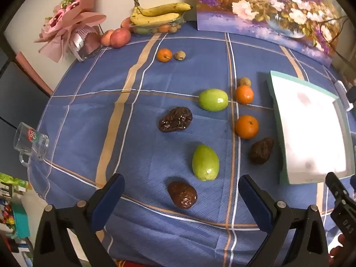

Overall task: Organize fruits
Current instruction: 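Move the right tool to a brown date while the left tool approaches another date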

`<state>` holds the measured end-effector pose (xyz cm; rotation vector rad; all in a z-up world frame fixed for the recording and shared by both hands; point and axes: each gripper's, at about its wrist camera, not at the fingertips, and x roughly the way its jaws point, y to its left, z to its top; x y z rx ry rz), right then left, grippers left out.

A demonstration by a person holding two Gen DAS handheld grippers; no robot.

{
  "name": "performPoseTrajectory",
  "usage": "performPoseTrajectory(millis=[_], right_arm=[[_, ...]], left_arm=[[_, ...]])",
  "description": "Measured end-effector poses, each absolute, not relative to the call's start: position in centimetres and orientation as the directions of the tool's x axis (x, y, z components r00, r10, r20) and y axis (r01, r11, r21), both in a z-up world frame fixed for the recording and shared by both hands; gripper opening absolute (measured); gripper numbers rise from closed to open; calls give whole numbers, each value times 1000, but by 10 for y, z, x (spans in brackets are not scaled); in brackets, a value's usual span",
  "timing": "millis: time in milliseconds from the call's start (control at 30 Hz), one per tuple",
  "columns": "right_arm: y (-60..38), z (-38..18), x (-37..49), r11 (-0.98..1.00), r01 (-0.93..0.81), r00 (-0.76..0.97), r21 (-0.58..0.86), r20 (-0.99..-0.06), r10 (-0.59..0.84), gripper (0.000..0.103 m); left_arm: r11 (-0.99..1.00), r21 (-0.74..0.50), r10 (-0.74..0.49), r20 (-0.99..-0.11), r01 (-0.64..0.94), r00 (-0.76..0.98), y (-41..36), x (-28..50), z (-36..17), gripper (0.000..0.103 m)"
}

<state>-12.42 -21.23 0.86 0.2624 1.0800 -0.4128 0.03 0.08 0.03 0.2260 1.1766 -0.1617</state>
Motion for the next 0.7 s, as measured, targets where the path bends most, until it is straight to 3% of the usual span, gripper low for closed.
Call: performPoseTrajectory(millis=[267, 533, 700], right_arm=[[-211, 16, -119, 905, 423, 460, 43, -871, -174, 98], [-206, 27, -107, 910, 399, 578, 111, -801, -156, 98], [-201, 27, -90, 915, 371, 562, 158, -823, -85, 98]], left_arm=[[979, -34, -116, -902, 200, 415, 16, 8, 8, 103], [993, -71, -108, -854, 93, 508, 42, 19, 5, 103], [989, -129, -149, -913, 78, 379, 47, 21, -12, 103]])
